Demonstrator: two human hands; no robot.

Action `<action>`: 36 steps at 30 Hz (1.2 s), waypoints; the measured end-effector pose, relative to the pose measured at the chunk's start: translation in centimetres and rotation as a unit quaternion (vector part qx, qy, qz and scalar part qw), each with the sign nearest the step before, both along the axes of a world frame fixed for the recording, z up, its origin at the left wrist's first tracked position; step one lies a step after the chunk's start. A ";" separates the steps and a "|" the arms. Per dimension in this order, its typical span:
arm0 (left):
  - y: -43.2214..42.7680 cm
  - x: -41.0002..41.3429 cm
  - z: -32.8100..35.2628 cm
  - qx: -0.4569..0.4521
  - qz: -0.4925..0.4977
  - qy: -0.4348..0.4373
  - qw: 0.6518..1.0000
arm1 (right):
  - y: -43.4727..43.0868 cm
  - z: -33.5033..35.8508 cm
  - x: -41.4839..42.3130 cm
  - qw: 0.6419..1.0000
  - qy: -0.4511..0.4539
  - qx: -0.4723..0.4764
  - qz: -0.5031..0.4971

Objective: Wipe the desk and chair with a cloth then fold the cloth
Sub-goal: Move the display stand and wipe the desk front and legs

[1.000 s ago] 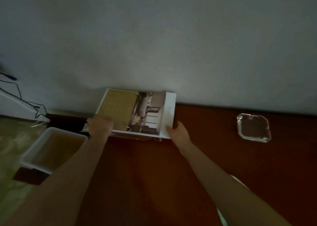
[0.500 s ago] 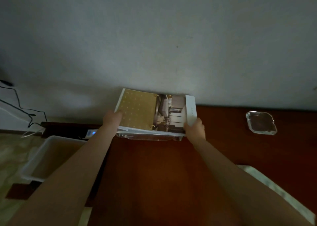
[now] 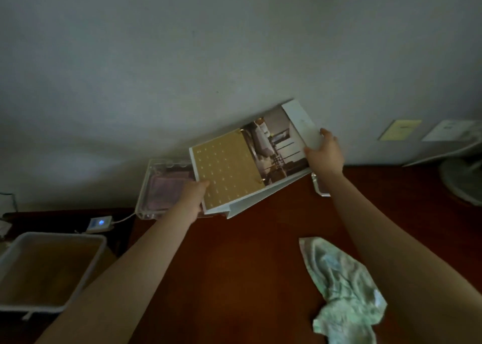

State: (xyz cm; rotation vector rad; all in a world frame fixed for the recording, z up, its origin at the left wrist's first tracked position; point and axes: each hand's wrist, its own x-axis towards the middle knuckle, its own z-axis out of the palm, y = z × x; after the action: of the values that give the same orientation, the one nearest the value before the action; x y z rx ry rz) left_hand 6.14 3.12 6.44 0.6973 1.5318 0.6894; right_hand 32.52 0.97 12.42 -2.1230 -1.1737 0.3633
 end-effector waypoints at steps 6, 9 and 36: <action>-5.0 7.8 -2.7 -0.096 0.000 -0.105 0.990 | -1.4 3.6 4.2 0.983 -0.150 0.083 0.061; -6.7 11.9 -3.8 -0.132 0.024 -0.209 0.969 | -0.9 4.7 5.3 0.965 -0.196 0.135 0.110; 5.1 13.7 -3.0 0.019 0.108 -0.082 0.991 | 2.7 -4.5 8.3 0.913 0.406 0.038 -0.011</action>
State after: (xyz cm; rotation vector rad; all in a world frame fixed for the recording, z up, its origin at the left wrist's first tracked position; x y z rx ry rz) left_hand 19.82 8.22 3.42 0.4938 1.4569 0.9192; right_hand 40.82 3.71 7.94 -1.6272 -0.6475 1.0464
